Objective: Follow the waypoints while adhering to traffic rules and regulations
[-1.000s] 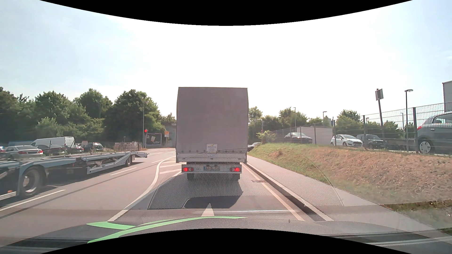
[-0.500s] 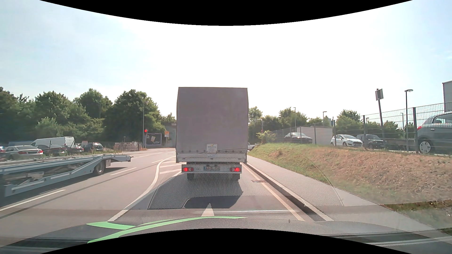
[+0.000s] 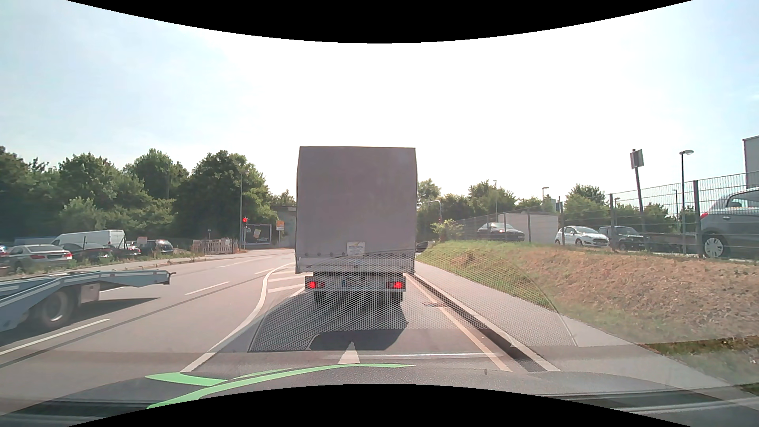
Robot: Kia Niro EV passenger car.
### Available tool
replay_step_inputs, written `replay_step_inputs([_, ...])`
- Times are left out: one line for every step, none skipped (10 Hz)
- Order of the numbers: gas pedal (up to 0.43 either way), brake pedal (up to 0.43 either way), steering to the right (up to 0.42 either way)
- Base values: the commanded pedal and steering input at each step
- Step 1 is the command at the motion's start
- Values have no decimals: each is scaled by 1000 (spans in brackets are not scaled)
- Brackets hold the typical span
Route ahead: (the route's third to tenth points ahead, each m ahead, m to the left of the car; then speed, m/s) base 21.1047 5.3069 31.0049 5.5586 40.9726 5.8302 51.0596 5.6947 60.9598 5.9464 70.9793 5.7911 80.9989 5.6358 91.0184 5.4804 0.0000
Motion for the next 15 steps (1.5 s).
replay_step_inputs([0,280,3])
replay_step_inputs([0,280,3])
replay_step_inputs([0,280,3])
replay_step_inputs([0,280,3])
replay_step_inputs([0,280,3])
replay_step_inputs([0,280,3])
replay_step_inputs([0,280,3])
replay_step_inputs([0,280,3])
replay_step_inputs([0,280,3])
replay_step_inputs([0,280,3])
replay_step_inputs([0,280,3])
replay_step_inputs([0,280,3])
replay_step_inputs([0,280,3])
replay_step_inputs([0,280,3])
replay_step_inputs([0,280,3])
